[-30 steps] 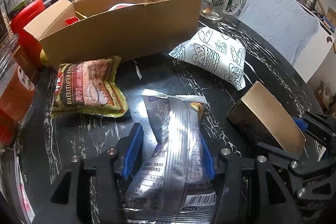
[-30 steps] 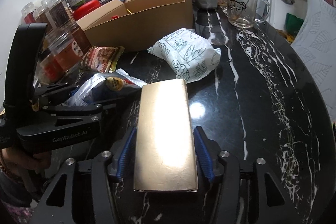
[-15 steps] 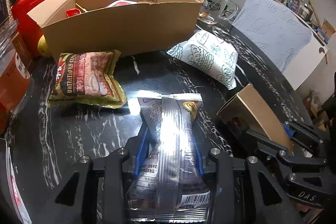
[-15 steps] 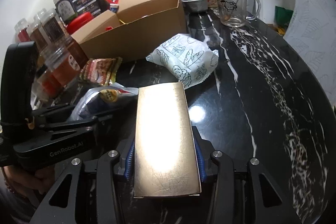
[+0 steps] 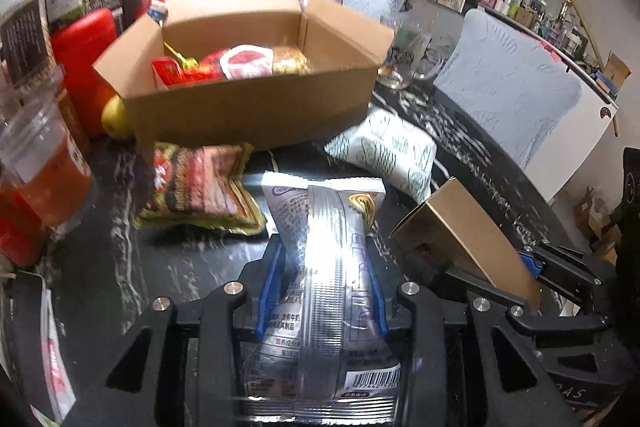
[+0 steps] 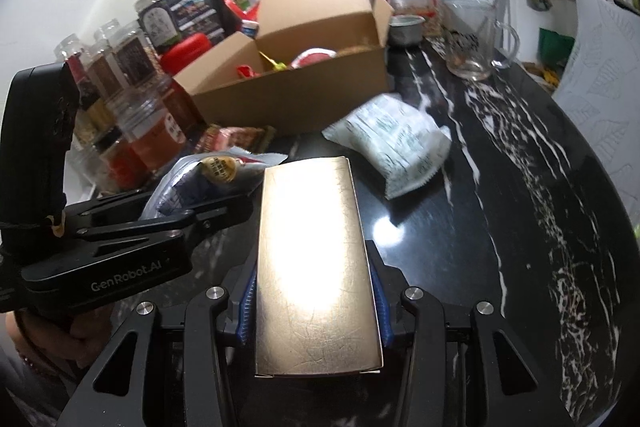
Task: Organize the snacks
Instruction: 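Lift the silver packet with the left gripper while the right lifts the gold box, then carry the silver packet and gold box over the cardboard box and lower them inside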
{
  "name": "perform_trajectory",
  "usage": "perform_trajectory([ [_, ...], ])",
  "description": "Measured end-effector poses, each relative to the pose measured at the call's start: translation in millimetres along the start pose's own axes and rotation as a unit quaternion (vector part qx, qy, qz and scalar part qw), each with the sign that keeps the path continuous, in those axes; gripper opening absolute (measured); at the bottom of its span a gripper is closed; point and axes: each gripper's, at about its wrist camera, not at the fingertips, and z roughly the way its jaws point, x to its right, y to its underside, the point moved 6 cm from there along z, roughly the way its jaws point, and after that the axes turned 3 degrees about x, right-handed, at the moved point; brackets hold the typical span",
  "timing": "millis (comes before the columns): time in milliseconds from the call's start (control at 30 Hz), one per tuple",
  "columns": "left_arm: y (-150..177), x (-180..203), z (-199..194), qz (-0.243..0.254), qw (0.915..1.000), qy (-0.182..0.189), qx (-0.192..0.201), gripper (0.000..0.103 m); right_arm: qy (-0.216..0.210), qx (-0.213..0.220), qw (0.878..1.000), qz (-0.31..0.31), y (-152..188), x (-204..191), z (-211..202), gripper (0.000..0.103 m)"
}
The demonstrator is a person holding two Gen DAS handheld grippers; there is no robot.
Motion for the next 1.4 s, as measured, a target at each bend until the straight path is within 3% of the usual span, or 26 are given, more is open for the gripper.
perform_trajectory([
  [467, -51.8, -8.1, -40.7, 0.015, 0.9971, -0.011, 0.074, 0.037, -0.023, 0.046, 0.997, -0.061, -58.8, -37.5, -15.8, 0.045],
  [867, -110.7, -25.2, -59.3, 0.022, 0.9899, -0.028, 0.137, 0.037, -0.036, 0.087, 0.992, -0.089, -119.8, -46.5, -15.3, 0.045],
  [1400, -190.1, -71.5, -31.8, -0.002, 0.9848, -0.048, 0.167, 0.037, -0.027, 0.116, 0.989, -0.09, -208.1, -25.2, 24.2, 0.045],
])
